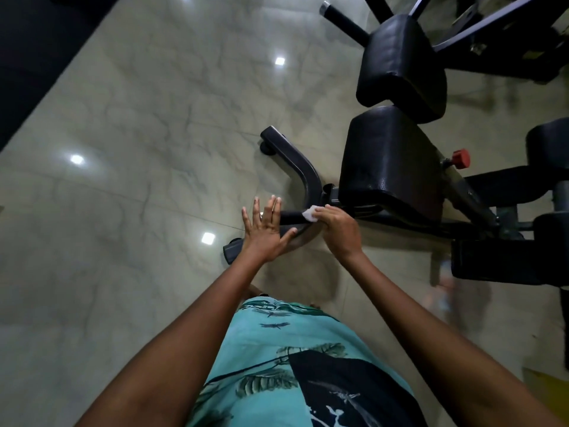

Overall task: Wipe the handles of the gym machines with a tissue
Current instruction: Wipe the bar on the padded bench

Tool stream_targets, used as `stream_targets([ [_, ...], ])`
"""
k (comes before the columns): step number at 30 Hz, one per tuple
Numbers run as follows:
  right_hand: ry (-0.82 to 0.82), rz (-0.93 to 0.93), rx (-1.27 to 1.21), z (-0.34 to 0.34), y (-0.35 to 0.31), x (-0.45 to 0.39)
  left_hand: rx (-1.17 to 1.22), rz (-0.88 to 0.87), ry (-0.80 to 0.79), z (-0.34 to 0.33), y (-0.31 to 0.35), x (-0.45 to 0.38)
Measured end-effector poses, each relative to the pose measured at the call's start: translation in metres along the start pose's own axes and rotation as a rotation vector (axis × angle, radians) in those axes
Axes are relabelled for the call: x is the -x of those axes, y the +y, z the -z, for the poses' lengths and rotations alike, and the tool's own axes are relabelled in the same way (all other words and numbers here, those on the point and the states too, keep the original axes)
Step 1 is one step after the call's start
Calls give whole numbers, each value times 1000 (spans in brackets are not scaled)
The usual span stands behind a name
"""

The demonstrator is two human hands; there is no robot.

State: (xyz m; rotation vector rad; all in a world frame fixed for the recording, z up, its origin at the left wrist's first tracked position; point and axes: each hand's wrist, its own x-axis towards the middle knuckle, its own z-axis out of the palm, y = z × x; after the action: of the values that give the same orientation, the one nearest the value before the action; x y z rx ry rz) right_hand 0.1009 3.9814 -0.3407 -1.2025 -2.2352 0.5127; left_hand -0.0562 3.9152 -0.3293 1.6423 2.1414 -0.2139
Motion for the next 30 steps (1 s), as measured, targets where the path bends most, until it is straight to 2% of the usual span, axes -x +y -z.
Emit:
stream_targets([
  [2,-20,-110,-91,-9,-11,-2,6,2,1,0,0,0],
  [7,-64,1,-142,-2,4,7,7,5,-26,1,1,1],
  [12,13,-193,-103,-9,5,-5,-5,8,-8,1,3,1],
  [17,-73,55,-59,-5,16,12,-25,2,-31,4,2,2],
  [22,106,-124,97,8,54,20,1,0,-13,3,1,1],
  [25,174,-310,17,-13,41,19,-1,3,-17,2,2,1],
  [29,127,-194,36,-11,41,28,12,-6,-16,2,1,1],
  [30,133,-254,33,-7,46,27,11,-8,-12,2,0,1],
])
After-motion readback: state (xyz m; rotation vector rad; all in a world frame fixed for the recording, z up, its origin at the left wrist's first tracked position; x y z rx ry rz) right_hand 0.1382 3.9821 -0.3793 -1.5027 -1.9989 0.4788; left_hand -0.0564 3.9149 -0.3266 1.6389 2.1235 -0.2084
